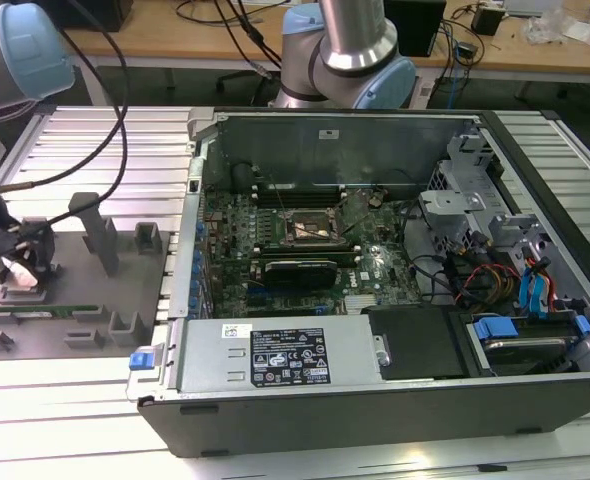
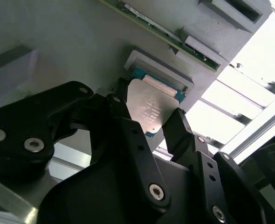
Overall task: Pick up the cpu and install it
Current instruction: 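Pick up the cpu and move it towards the insertion slot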
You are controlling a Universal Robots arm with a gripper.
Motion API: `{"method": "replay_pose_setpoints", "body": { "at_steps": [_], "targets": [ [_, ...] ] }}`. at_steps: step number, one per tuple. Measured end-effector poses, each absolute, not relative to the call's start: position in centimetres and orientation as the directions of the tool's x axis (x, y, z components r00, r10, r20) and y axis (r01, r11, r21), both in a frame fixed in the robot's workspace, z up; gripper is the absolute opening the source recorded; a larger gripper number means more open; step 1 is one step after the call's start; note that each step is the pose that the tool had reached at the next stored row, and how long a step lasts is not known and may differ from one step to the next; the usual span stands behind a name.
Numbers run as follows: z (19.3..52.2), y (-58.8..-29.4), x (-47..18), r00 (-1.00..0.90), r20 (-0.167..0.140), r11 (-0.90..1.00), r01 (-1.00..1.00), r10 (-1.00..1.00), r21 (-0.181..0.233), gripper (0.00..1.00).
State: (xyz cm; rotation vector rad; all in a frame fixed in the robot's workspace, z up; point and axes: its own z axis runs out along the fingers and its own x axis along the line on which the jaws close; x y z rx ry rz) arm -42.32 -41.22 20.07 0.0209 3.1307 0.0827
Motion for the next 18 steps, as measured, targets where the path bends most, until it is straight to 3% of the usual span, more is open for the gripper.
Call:
{"method": "replay_pose_setpoints", "body": {
  "at_steps": [18],
  "targets": [
    [24.5, -41.2, -42.3, -1.000, -0.010, 0.999, 0.009, 0.009, 0.053, 0.55]
  ]
}}
